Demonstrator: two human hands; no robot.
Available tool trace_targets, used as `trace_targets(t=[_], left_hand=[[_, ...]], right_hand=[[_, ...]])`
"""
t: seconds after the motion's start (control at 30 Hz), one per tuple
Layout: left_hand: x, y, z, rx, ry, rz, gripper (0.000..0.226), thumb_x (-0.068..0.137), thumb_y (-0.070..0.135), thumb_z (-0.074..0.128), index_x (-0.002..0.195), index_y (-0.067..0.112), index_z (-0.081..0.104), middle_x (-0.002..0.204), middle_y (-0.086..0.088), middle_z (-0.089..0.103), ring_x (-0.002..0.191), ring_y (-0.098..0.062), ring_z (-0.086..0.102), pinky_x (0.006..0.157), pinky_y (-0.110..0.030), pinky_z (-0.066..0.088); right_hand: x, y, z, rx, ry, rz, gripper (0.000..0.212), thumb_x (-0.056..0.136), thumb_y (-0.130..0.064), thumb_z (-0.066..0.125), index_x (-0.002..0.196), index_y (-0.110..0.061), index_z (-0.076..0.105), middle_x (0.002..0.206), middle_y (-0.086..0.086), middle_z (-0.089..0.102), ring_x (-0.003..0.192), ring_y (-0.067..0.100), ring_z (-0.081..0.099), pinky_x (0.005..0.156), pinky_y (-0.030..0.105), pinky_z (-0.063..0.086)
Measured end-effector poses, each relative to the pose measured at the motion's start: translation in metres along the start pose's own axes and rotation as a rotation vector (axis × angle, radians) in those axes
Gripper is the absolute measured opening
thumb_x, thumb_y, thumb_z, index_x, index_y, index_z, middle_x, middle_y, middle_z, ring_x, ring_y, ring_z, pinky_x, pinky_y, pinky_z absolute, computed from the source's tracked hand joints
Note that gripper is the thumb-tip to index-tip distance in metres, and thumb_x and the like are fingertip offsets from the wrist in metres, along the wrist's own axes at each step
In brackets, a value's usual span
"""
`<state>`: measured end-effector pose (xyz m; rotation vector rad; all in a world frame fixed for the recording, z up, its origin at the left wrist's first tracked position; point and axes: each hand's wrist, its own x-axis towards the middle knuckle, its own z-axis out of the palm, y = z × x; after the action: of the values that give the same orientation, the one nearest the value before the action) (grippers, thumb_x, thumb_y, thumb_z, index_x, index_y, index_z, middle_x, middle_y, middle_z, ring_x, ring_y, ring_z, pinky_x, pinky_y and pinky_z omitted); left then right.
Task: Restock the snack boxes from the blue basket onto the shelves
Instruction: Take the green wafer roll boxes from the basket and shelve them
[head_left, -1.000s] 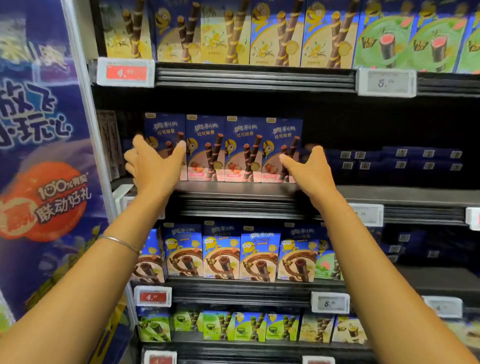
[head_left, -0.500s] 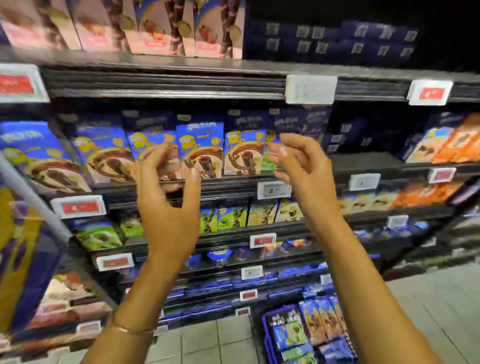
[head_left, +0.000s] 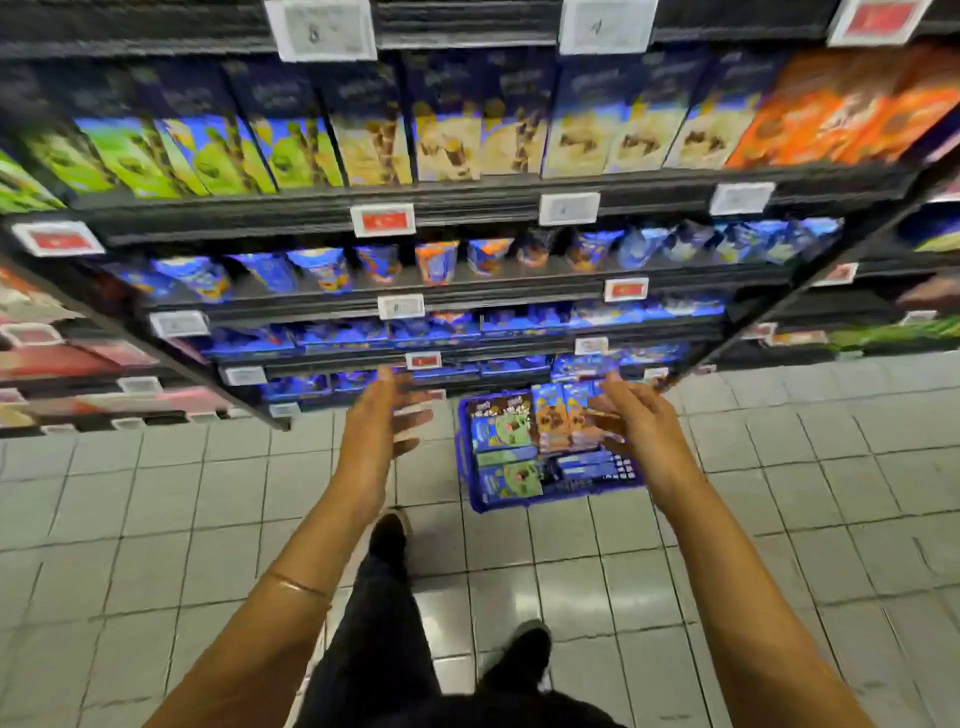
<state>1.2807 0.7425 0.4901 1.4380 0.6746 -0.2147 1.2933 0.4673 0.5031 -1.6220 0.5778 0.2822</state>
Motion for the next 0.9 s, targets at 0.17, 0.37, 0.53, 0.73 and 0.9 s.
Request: trace_targets(t=[0.17,0.37,0.53,0.73,0.9], left_hand=[[0.005,-0.052,0.060,-0.014,0.028,-0.149,0.051,0.109,0.062,0.034,0.117,0.025,0.068,0.116,-0.002,0.077,0.109,-0.025,0.072,0.085,-0.038,0.048],[0.075,-0.124,0.140,0.028,-0.037,-0.317,0.059,0.108,0.065,0.029,0.119,0.022,0.068,0.095,0.009,0.079,0.091,-0.015,0.073,0.083,-0.035,0.051],[0.155,-0.219,0.204,-0.004,-0.114,-0.392,0.062,0.111,0.059,0.023,0.134,0.015,0.059,0.130,-0.011,0.066,0.101,-0.023,0.068,0.074,-0.032,0.049],[0.245,-0.347,0.286,-0.020,-0.188,-0.367,0.066,0.107,0.068,0.015,0.117,0.023,0.063,0.112,-0.001,0.073,0.100,-0.021,0.071,0.082,-0.036,0.048],[0.309,-0.418,0.312,0.009,-0.103,-0.212,0.071,0.107,0.071,0.017,0.103,0.026,0.072,0.088,0.008,0.078,0.082,-0.016,0.073,0.074,-0.033,0.051]], right_hand=[[0.040,0.070,-0.049,-0.106,0.073,0.188,0.020,0.103,-0.034,0.056,0.091,-0.019,0.062,0.094,0.008,0.068,0.079,0.021,0.060,0.063,0.026,0.042],[0.147,0.161,-0.057,-0.310,0.009,0.230,0.037,0.103,-0.036,0.056,0.126,-0.007,0.066,0.120,0.015,0.069,0.109,0.032,0.063,0.086,0.031,0.047],[0.255,0.271,-0.074,-0.533,-0.051,0.214,0.034,0.096,-0.031,0.068,0.122,-0.009,0.070,0.126,0.016,0.069,0.124,0.033,0.060,0.105,0.037,0.044],[0.369,0.421,-0.095,-0.711,-0.112,0.179,0.014,0.092,-0.034,0.068,0.096,-0.021,0.062,0.096,0.005,0.064,0.097,0.025,0.064,0.073,0.025,0.038],[0.434,0.504,-0.090,-0.884,-0.206,-0.077,0.010,0.089,-0.028,0.069,0.086,-0.026,0.060,0.093,0.007,0.065,0.091,0.027,0.061,0.078,0.033,0.047]])
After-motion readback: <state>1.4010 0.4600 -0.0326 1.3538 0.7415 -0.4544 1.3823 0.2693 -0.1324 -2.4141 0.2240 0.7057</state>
